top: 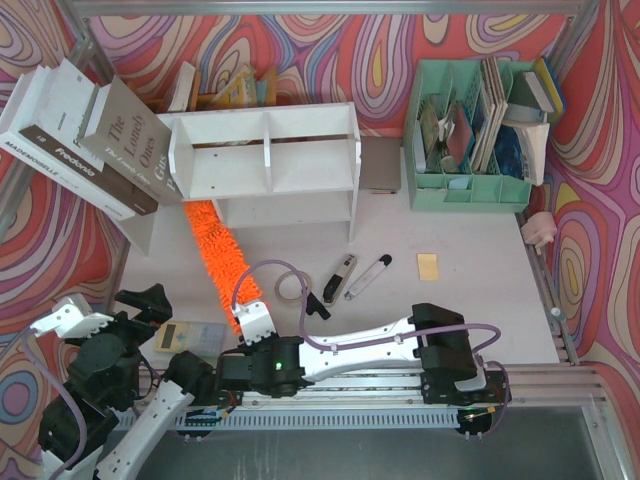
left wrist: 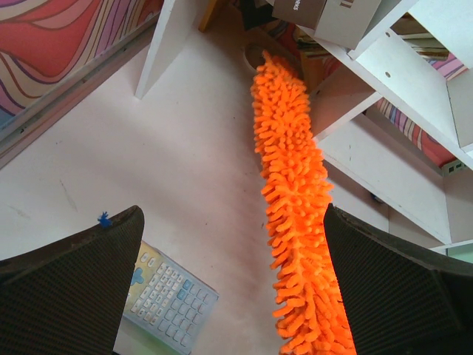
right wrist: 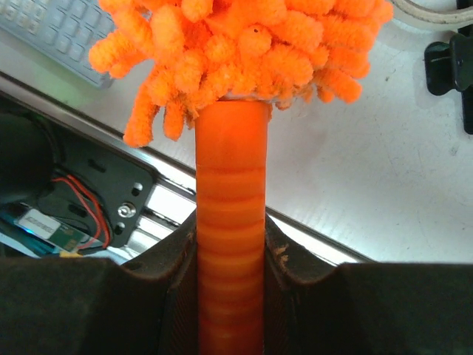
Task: Dust the bookshelf with a duster
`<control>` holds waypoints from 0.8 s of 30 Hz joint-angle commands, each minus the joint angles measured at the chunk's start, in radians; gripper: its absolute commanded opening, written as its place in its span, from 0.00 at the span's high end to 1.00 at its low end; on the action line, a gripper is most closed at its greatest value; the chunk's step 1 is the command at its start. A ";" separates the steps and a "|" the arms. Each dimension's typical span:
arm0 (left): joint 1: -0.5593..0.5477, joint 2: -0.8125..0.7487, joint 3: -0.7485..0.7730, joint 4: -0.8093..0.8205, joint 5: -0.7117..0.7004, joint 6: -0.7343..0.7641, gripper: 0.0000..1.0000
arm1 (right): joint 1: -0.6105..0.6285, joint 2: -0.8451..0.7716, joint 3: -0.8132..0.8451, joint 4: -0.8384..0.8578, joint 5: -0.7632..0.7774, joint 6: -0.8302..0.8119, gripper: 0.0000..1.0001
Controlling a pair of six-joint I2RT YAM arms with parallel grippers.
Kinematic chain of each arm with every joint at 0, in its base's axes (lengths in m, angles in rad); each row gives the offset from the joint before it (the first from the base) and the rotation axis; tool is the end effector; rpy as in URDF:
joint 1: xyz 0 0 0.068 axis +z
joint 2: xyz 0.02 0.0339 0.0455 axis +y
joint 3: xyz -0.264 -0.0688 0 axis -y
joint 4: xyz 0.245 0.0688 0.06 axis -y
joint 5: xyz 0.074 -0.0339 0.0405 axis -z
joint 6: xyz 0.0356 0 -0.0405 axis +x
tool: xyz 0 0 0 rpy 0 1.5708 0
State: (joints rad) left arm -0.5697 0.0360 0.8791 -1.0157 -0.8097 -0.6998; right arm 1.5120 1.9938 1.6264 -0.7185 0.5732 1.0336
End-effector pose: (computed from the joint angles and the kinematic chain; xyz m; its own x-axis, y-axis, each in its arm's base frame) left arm -0.0102 0.0371 0.3289 0.0366 -0.5510 -0.8337 -0.2680 0.7983 -0.5394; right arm 0.0444 0.4251 0.2303 -0.7344 -0.1927 -0.6507 -0.3769 0.9132 0.1549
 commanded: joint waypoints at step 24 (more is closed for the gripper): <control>-0.006 -0.020 0.001 -0.021 -0.058 -0.025 0.02 | -0.011 -0.261 -0.318 0.257 0.011 -0.559 1.00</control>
State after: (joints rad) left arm -0.5697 0.0364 0.8795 -1.0241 -0.8337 -0.7090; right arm 1.5032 1.8591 1.3666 -0.6224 0.5224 0.6930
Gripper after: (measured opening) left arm 0.984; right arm 0.333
